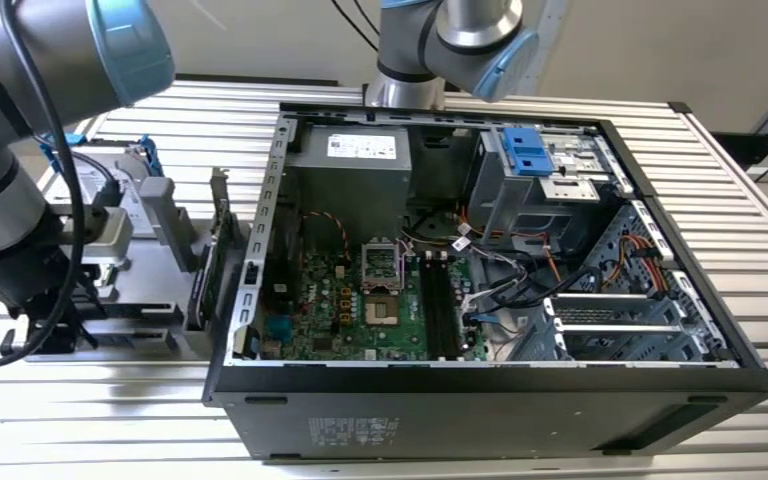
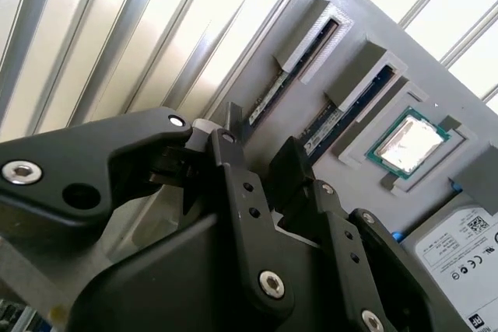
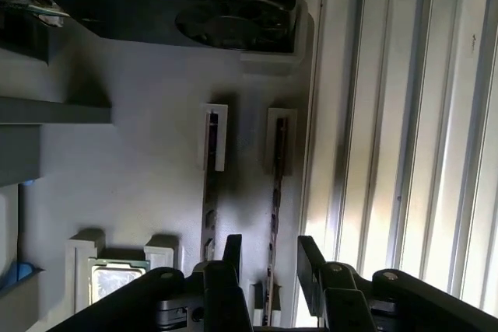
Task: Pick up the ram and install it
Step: 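Pick up the ram and move it above insertion slot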
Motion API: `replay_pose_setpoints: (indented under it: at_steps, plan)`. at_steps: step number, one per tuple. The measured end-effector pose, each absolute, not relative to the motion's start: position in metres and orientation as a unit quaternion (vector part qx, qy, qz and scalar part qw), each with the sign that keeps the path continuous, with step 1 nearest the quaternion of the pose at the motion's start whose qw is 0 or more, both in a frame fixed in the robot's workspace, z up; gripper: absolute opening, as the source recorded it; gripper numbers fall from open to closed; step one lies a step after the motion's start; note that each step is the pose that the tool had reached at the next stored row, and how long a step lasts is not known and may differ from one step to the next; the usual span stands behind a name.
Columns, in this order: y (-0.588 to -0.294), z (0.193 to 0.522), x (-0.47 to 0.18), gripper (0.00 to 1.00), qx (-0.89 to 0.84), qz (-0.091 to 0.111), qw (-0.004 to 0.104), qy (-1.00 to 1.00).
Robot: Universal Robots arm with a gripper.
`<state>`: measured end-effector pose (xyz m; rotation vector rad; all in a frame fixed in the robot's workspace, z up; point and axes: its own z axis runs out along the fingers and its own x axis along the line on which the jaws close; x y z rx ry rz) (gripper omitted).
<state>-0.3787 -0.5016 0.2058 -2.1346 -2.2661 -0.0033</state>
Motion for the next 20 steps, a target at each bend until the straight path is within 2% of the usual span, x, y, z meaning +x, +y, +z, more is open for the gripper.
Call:
replay_pose_setpoints:
  at_steps: [20]
  plan:
    - [-0.502, 0.194, -0.379, 1.0, -0.685, -0.001, 0.014, -0.728]
